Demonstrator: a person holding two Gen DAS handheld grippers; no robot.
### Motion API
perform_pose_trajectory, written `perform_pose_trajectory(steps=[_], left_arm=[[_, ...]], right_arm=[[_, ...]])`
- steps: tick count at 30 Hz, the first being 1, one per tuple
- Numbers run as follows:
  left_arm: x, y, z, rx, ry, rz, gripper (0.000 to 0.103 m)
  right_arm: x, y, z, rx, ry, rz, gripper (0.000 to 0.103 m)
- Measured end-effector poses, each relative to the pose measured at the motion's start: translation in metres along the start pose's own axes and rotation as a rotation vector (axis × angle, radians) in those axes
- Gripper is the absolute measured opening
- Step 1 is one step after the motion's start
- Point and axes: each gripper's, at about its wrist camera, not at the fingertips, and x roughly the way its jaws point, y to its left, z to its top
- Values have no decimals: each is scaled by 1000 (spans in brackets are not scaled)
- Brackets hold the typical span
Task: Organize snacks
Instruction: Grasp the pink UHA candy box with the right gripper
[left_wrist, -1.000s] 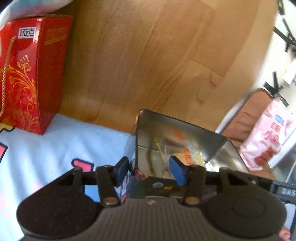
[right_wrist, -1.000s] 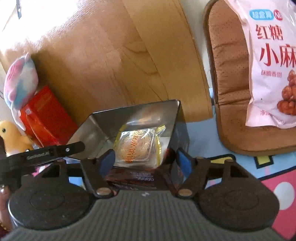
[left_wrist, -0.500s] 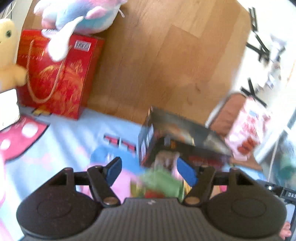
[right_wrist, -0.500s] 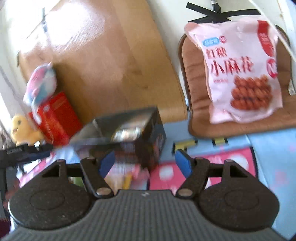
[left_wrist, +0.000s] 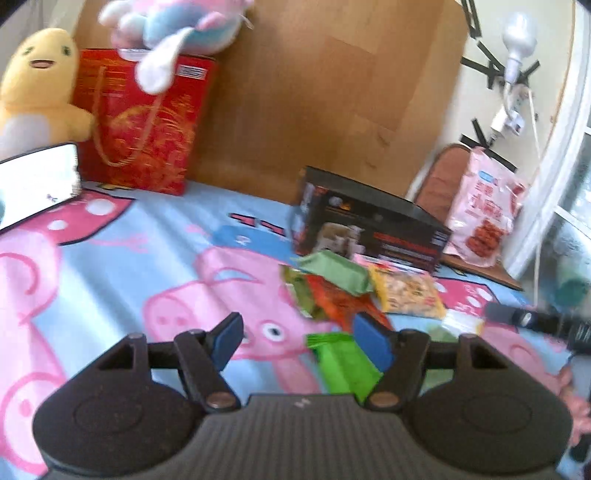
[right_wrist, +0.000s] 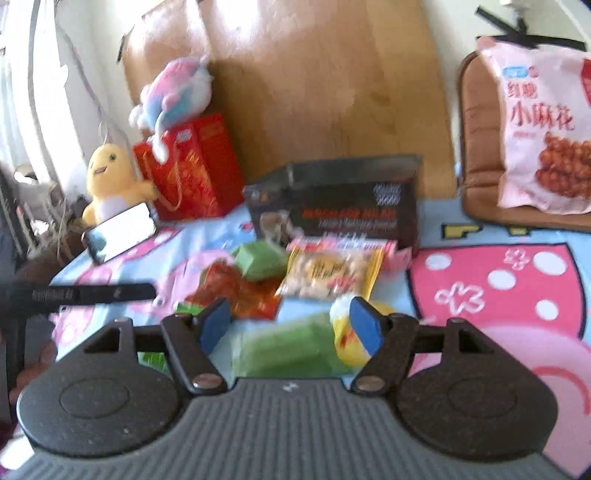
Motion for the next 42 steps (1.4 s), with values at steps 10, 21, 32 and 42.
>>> perform_pose_trajectory(steps=[10, 21, 32, 42], left_arm=[[-1, 7, -15, 11, -57, 37, 69], [1, 19, -11, -62, -69, 10, 69], [-1, 23, -11, -71, -91, 11, 69], [-1, 25, -11, -84, -88, 12, 71]], right_arm=[[68, -59, 32, 282, 86, -76, 64], [38, -39, 13, 184, 55, -24, 64], [84, -81, 33, 146, 99, -93, 40], [44, -58, 18, 136, 129, -66, 14]])
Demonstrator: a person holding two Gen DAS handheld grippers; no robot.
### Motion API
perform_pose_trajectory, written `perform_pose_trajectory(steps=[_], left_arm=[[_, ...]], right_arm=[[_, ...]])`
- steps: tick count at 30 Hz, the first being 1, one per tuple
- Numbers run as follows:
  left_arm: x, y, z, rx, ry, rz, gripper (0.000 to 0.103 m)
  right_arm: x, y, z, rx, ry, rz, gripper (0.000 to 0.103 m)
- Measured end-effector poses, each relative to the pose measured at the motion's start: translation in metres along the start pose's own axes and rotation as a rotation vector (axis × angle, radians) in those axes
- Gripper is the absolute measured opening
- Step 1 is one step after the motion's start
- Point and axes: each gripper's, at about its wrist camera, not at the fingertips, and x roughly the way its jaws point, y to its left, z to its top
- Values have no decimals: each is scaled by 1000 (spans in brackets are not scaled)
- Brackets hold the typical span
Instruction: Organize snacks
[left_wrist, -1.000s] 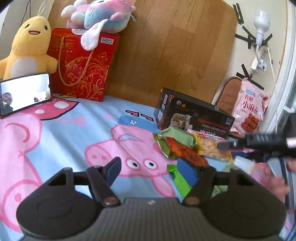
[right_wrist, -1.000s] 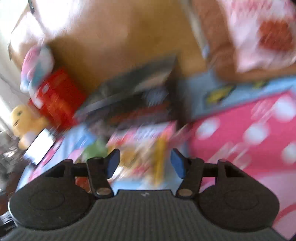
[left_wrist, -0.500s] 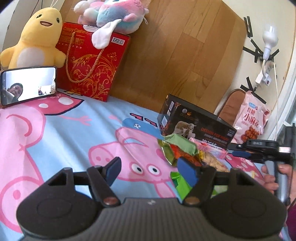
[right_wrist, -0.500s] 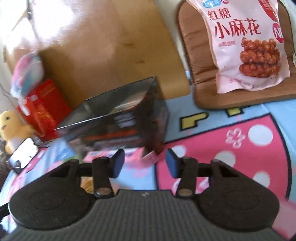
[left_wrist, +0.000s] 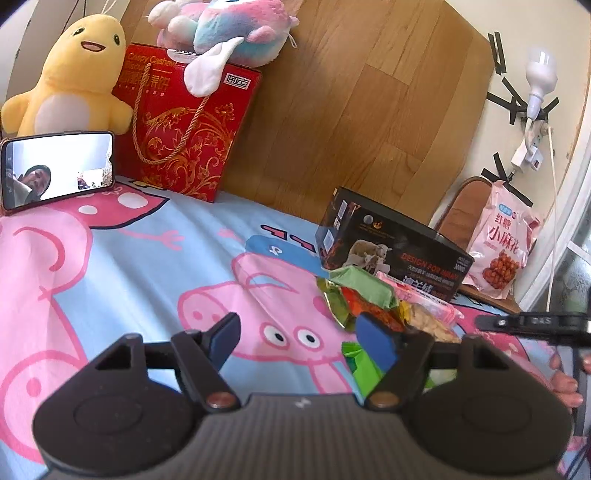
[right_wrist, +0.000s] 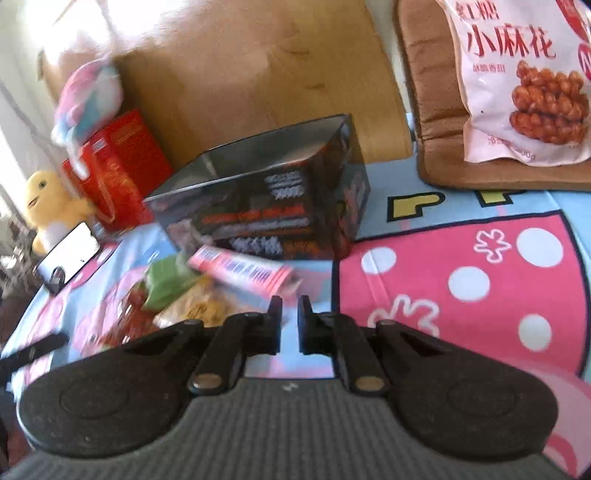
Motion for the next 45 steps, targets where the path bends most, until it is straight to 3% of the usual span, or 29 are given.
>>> perform_pose_trajectory(steps=[2, 4, 6, 10, 13, 16, 19, 23, 28, 30, 34, 36, 41, 45], left_arm=[[0, 1, 0, -7, -1, 5, 71], [-1, 2, 0, -12, -4, 7, 71], [-2, 4, 1, -17, -11, 9, 71], [-2, 5, 1, -23, -15, 9, 72], [-1, 5, 2, -25, -13, 11, 73], [-2, 6, 2, -28, -17, 13, 73], [-2, 7, 2, -36, -19, 12, 74], [-2, 7, 2, -39, -19, 9, 74], [-4, 9, 2, -51, -30, 6, 75], [-6, 10, 2, -53, -33, 0, 75], [-6, 8, 2, -43, -32, -9, 76], [-8, 7, 1, -34, -33, -20, 76], [-16, -4, 0, 8, -31, -63, 75], [-25, -24, -1, 10, 12, -177, 74]], right_arm=[[-9, 7, 1, -70, -42, -41, 15], [-12, 9, 7, -122, -51, -48, 24], [-8, 10, 14, -142, -44, -20, 38], [18, 19, 19, -241, -8, -8, 42], [42, 23, 20, -324, 27, -19, 54], [60, 17, 20, -311, 51, -11, 43], [50, 18, 19, -280, 51, 1, 34], [3, 28, 24, -254, -3, 50, 24], [-55, 52, 21, -255, -66, 116, 21], [-72, 58, 12, -239, -83, 190, 3], [-86, 61, -17, -141, -87, 318, 3], [-82, 65, -34, -177, -61, 280, 8], [-71, 55, -58, -128, -1, 190, 10], [-73, 55, -50, -130, -34, 151, 12]])
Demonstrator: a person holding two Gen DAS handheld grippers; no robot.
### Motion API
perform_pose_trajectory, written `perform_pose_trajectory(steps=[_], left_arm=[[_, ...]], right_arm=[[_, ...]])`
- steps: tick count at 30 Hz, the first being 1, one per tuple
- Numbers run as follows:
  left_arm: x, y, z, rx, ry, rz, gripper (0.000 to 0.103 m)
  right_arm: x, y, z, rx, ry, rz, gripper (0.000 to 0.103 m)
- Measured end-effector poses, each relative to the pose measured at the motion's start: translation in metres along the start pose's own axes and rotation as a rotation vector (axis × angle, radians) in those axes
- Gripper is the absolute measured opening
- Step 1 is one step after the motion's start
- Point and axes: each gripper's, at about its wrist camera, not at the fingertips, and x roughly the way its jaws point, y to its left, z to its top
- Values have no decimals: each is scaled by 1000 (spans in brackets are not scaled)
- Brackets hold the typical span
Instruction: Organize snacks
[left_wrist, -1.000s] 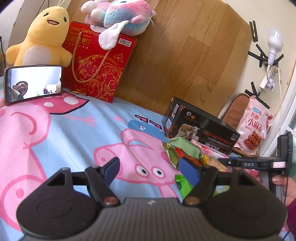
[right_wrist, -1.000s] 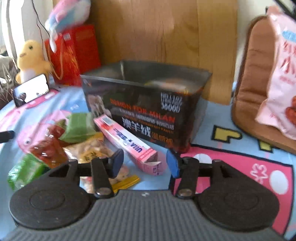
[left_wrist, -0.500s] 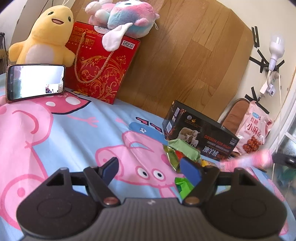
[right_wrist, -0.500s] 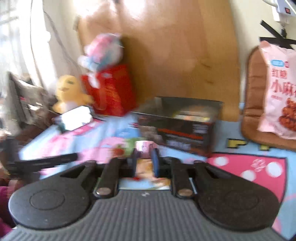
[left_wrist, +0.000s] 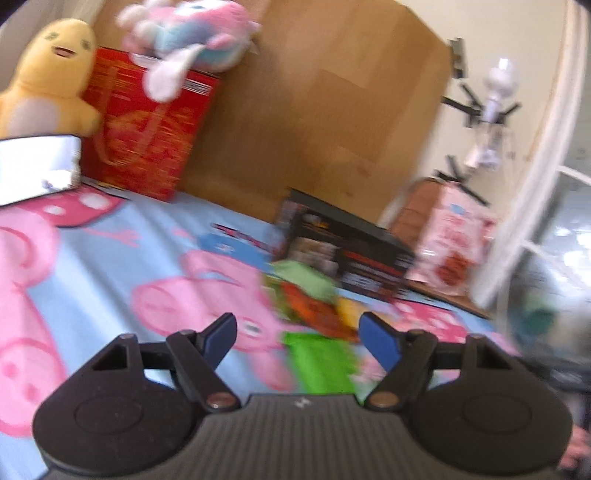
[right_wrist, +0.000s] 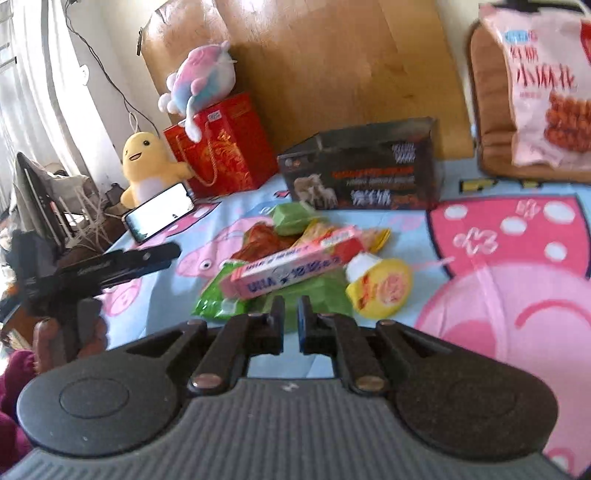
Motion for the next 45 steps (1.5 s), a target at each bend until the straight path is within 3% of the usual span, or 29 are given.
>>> perform_pose_trajectory(steps=[1, 3, 7, 9, 11, 13, 16, 19, 22, 26, 30, 34, 41, 45], left_arm=[[-1, -6, 0, 4, 9, -25, 74], [1, -21, -2, 23, 37, -52, 73], [19, -41, -5, 39, 78, -43, 73], [32, -49, -8, 52, 115, -39, 71], [43, -54, -15, 72, 148, -34, 48], [47, -53, -19, 75, 176, -20, 40], [32, -37, -15, 49, 129, 31, 40], [17, -8, -9, -30, 104, 6, 42], [2, 12, -9, -76, 105, -8, 60], [-18, 22, -6, -69, 42, 40, 71], [-26, 30, 3, -94, 24, 43, 72], [-26, 30, 3, -94, 43, 12, 72], [-42, 23, -9, -44, 104, -23, 69], [-55, 24, -16, -28, 126, -27, 64]], right_arm=[[0, 2, 5, -27, -13, -22, 14], [3, -1, 15, -48, -37, -54, 31], [19, -24, 35, 10, -60, -63, 34], [34, -32, 43, 40, -47, -75, 44], [54, -36, 46, 50, -11, -85, 46], [67, -39, 45, 65, 53, -79, 44], [62, -20, 35, 49, 64, -20, 45], [39, 6, 19, 0, 52, 65, 45], [20, 27, -3, -50, 38, 167, 45], [13, 41, -22, -148, 18, 93, 46], [21, 35, -29, -136, 65, 67, 46], [20, 34, -31, -122, 84, 97, 46], [5, 43, -39, -183, 145, 275, 46], [11, 48, -45, -182, 226, 320, 46]])
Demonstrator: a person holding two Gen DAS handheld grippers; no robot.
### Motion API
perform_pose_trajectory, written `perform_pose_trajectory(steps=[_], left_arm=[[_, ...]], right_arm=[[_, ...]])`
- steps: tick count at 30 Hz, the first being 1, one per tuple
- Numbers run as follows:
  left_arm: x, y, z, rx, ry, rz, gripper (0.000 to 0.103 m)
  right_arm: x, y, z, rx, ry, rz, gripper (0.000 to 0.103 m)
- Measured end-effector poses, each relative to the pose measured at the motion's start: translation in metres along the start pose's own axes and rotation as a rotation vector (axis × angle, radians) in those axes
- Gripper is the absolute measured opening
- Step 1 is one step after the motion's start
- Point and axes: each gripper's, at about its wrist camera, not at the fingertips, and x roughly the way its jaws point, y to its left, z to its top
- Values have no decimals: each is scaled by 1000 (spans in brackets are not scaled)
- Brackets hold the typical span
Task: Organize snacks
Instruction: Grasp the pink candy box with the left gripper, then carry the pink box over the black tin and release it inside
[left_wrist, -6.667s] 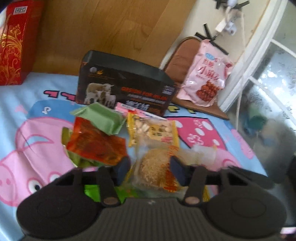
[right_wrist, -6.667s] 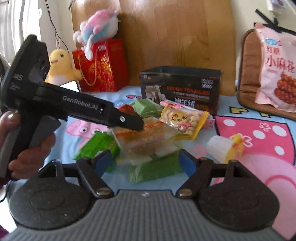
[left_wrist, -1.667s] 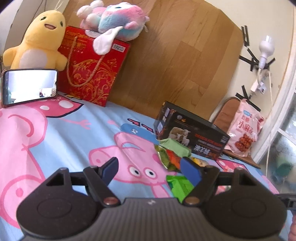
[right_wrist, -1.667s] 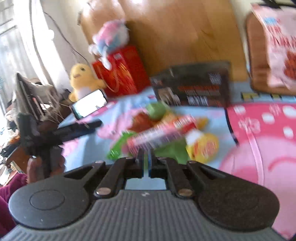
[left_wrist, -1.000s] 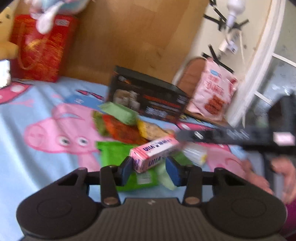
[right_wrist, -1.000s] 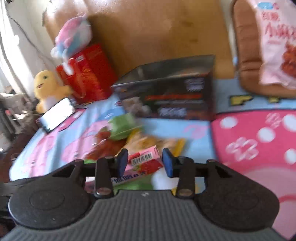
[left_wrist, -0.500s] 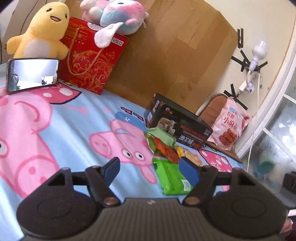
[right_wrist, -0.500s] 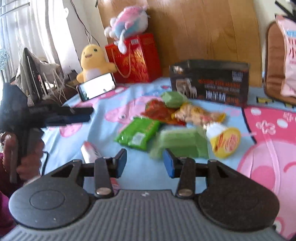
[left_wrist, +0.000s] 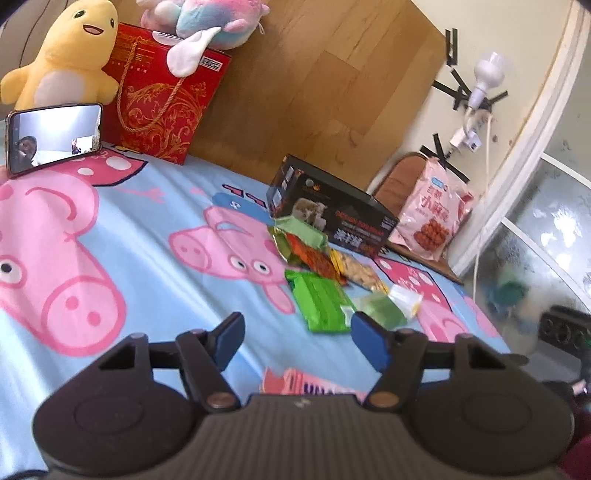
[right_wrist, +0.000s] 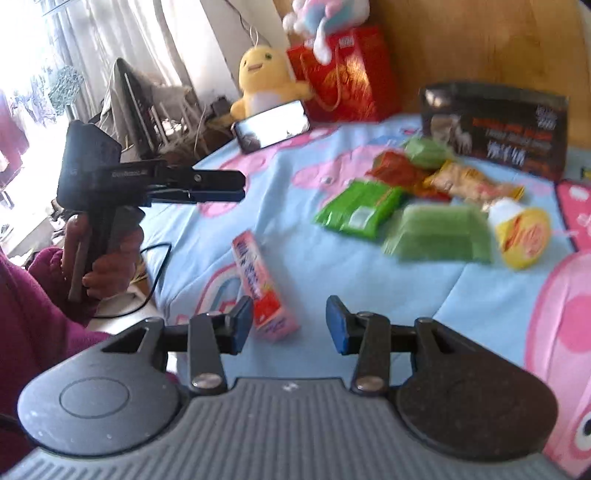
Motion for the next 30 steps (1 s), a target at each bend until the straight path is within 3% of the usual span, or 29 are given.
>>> perform_pose_trajectory(steps=[3, 5, 7, 9, 15, 17, 21, 24, 25, 28, 30], left_arm=[[0, 0, -10, 12, 44, 27, 63], [4, 2, -17, -1, 75, 11, 51], [13, 5, -23, -23, 107, -10, 38], [20, 3, -26, -34, 105, 4, 36], [27, -9, -25, -9, 121, -12, 39], [22, -8, -22, -3, 93, 20, 47], [12, -1, -14, -34, 64, 36, 49], [21, -5, -14, -21, 97, 11, 43], [28, -7, -17, -15, 125, -4, 32], [35, -18, -20, 36, 115, 41, 33], [34, -18, -11, 22, 104, 26, 31]], right_arm=[[6, 0, -3, 18, 41, 57, 46], [11, 4, -6, 11, 73, 65, 44], [16, 9, -8, 3, 82, 64, 31], [20, 8, -9, 18, 84, 37, 17], [8, -5, -4, 46, -6, -105, 18], [1, -11, -5, 73, -29, -104, 21], [-7, -9, -8, 27, -47, -124, 31], [-4, -7, -7, -29, -33, -128, 34], [0, -6, -6, -41, -22, -119, 34], [18, -4, -1, -63, 13, -80, 40], [23, -2, 3, -88, 4, -113, 34]])
